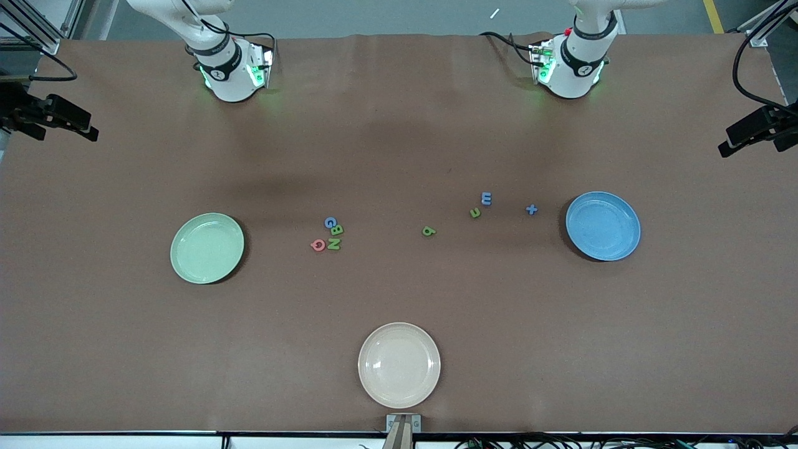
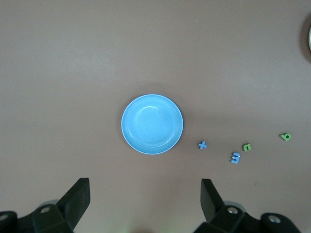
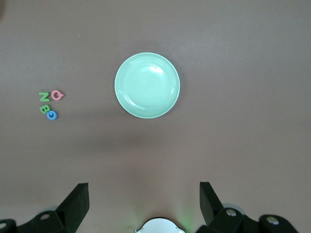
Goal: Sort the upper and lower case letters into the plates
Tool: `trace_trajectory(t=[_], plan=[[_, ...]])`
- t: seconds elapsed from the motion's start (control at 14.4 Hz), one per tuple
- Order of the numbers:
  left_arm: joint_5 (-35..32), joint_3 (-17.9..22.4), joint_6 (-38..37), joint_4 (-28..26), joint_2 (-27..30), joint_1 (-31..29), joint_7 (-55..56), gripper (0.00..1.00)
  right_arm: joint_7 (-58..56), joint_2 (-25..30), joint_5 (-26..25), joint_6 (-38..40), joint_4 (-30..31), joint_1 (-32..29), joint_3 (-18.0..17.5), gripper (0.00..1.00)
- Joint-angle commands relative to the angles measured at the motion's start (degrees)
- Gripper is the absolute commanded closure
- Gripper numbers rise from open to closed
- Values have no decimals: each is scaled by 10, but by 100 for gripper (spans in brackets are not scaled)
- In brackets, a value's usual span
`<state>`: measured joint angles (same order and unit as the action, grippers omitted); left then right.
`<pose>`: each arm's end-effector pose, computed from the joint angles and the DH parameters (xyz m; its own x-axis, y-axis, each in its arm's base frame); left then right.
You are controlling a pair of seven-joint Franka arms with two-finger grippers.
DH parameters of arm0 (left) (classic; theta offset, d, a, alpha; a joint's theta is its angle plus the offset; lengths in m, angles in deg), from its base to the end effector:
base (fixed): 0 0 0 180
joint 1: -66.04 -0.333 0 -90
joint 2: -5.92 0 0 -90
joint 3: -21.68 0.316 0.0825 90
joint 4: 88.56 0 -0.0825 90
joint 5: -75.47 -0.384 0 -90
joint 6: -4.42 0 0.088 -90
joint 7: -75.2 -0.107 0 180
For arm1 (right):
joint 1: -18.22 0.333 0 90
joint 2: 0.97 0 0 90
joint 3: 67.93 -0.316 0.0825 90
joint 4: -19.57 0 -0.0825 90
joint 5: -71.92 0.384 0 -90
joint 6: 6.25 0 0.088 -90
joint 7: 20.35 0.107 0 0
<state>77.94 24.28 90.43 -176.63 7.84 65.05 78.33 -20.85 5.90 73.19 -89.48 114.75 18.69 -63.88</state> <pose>0.5364 0.0293 0.6526 0.9935 0.1140 -0.0048 0.1141 -0.9925 0.0443 0.5028 -0.0312 0.6359 0.9948 -0.0496 -0.0885 -0.0526 -0.9981 -0.0314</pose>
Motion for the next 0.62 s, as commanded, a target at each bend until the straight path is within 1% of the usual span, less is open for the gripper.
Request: trace_trajectory(t=[0.0, 0.42, 0.55], plan=[[2, 1, -1, -10, 11, 0, -12, 0, 6, 13, -5, -6, 14, 1, 1, 0], [3, 2, -1, -17, 8, 0, 2, 0, 6, 12, -4, -8, 19, -4, 1, 0], [11, 0, -2, -13, -3, 5, 13, 0, 5, 10, 2, -7, 15, -13, 0, 0]])
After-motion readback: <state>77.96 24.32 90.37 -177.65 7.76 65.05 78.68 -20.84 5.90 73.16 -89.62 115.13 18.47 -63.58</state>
